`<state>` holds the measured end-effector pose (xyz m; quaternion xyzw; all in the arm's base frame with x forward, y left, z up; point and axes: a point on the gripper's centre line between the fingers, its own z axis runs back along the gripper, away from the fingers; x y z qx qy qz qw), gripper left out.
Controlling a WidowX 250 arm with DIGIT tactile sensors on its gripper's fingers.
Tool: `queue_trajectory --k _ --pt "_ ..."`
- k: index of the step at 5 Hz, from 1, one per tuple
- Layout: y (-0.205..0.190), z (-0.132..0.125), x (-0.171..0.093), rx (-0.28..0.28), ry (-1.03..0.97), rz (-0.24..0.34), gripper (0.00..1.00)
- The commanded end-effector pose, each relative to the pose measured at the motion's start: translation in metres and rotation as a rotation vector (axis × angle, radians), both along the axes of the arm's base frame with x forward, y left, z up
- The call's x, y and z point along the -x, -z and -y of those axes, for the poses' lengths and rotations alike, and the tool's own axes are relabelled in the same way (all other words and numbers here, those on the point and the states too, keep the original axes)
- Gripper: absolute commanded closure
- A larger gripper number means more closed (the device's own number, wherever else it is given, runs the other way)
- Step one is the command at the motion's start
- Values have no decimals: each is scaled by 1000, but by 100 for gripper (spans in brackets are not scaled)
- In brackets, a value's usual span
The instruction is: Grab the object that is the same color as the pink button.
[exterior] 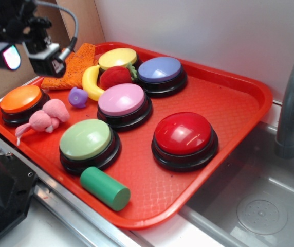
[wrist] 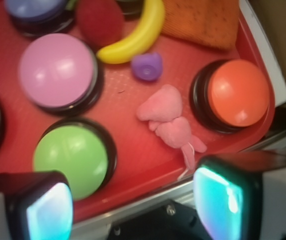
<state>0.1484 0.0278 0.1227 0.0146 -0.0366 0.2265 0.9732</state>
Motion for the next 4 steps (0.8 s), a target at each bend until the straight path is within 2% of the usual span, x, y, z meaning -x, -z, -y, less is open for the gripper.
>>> queue_trajectory --k 1,3,4 --pt "32 -35 -16 -42 -239 40 0" --pt "62 -49 -14 -83 -360 10 0" --pt "72 -49 -10 -75 -387 7 0"
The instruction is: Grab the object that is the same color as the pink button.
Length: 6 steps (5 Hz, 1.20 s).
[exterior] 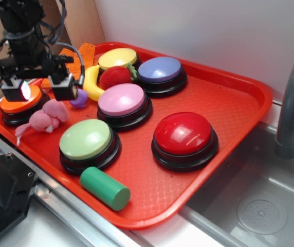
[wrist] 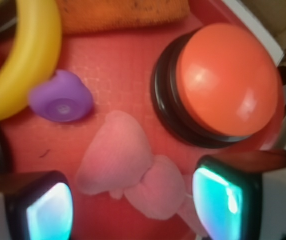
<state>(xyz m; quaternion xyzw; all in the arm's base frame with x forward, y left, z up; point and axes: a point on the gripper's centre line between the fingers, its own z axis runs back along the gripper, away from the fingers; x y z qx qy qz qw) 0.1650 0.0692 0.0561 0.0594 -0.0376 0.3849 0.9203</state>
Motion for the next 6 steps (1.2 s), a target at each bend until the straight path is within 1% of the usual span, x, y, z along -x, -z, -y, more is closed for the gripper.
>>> queue_trajectory --k 1,3,4,5,6 --pt "20 -6 11 49 -79 2 0" --pt "37 -14 15 53 -97 -19 0" --pt "40 -13 16 82 -98 -19 0" --pt "38 -12 17 87 -96 -6 100" --pt "32 -10 15 105 -79 20 100"
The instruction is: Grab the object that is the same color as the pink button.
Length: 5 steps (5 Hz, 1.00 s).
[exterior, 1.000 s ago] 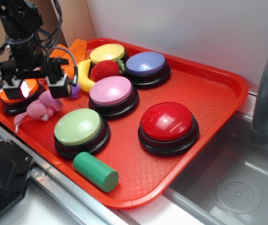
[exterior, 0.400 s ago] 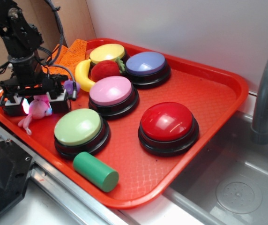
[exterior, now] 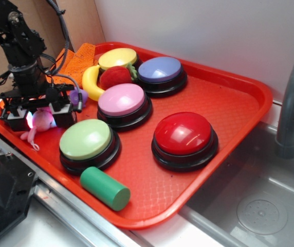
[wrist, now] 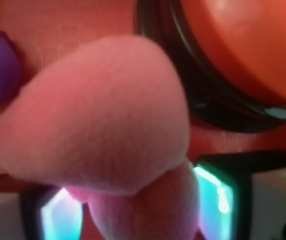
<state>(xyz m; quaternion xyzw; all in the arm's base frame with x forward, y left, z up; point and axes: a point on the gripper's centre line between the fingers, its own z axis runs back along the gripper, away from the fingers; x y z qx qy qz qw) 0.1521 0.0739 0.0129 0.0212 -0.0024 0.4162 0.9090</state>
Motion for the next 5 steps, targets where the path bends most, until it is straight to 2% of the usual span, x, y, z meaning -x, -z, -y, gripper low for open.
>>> queue_trajectory --k 1,2,3,4,5 --pt "-39 2 -7 -36 89 69 100" --pt "-77 13 -22 -20 205 73 100" --pt "-125 35 -42 17 410 63 100" --pt "-155 52 -50 11 551 65 100" --pt "-168 67 -58 4 658 107 100"
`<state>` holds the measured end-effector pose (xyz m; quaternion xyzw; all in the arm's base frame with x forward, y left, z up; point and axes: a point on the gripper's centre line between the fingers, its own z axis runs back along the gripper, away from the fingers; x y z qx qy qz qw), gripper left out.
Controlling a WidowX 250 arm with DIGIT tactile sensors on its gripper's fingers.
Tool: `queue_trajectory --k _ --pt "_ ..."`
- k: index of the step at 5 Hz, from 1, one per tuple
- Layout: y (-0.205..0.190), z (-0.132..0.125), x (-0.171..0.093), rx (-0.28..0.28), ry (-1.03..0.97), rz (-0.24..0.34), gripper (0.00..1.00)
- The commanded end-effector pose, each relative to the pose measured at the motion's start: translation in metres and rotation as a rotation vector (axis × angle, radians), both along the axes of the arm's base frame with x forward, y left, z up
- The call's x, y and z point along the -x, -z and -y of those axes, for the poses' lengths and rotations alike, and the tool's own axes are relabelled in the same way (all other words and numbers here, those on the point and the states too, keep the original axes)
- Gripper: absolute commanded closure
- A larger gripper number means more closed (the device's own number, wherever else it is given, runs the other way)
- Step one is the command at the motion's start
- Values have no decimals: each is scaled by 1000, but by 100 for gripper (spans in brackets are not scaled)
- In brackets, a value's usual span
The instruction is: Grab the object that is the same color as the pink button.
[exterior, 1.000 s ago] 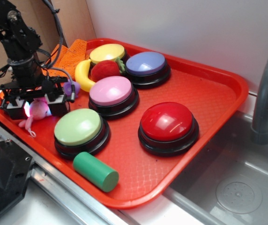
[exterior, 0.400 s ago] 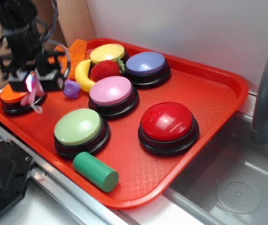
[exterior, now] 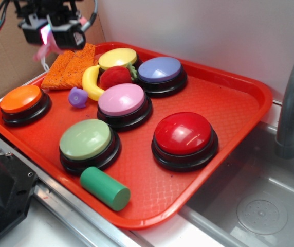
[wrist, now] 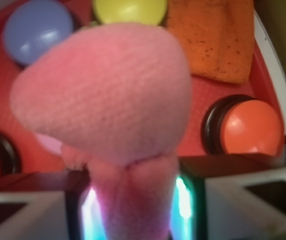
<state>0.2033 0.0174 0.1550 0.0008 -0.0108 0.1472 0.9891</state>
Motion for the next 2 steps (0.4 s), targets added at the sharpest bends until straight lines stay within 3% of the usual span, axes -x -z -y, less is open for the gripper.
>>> queue_trajectory --k 1,2 --pt "-21 17 -8 -31 110 118 100" --pt "-11 11 -9 -53 99 104 100"
